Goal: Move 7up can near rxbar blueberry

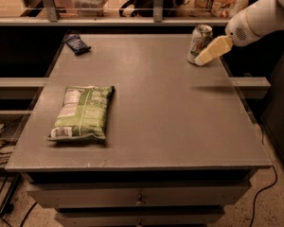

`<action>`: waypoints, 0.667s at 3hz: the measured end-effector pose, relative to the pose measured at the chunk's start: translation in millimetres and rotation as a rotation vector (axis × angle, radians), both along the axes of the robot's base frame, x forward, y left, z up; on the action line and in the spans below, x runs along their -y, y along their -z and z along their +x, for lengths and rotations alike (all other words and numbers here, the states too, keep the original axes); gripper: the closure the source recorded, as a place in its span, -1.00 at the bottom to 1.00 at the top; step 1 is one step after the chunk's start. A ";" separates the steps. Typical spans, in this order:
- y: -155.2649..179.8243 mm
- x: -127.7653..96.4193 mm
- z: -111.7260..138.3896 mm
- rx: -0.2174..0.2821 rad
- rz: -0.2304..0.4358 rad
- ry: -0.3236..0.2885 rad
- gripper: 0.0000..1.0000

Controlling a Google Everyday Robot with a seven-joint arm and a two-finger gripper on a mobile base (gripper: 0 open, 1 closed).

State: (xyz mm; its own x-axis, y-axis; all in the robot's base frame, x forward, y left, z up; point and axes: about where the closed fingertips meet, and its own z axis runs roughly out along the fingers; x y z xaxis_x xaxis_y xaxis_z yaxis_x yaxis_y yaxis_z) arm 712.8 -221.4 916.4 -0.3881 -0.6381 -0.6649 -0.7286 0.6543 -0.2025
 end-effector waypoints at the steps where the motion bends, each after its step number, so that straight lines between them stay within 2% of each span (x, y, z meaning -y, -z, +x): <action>1: 10.8 -11.5 35.4 0.011 0.068 0.005 -1.00; 2: 12.6 -16.8 52.4 0.029 0.109 0.010 -1.00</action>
Offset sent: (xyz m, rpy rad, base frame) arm 0.0734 0.0161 -0.0067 0.1572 -0.0621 -0.0242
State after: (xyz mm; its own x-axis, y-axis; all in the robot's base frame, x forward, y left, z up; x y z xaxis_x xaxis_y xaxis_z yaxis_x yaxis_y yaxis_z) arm 765.2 -204.6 903.8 -0.3736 -0.5577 -0.7413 -0.7167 0.6808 -0.1510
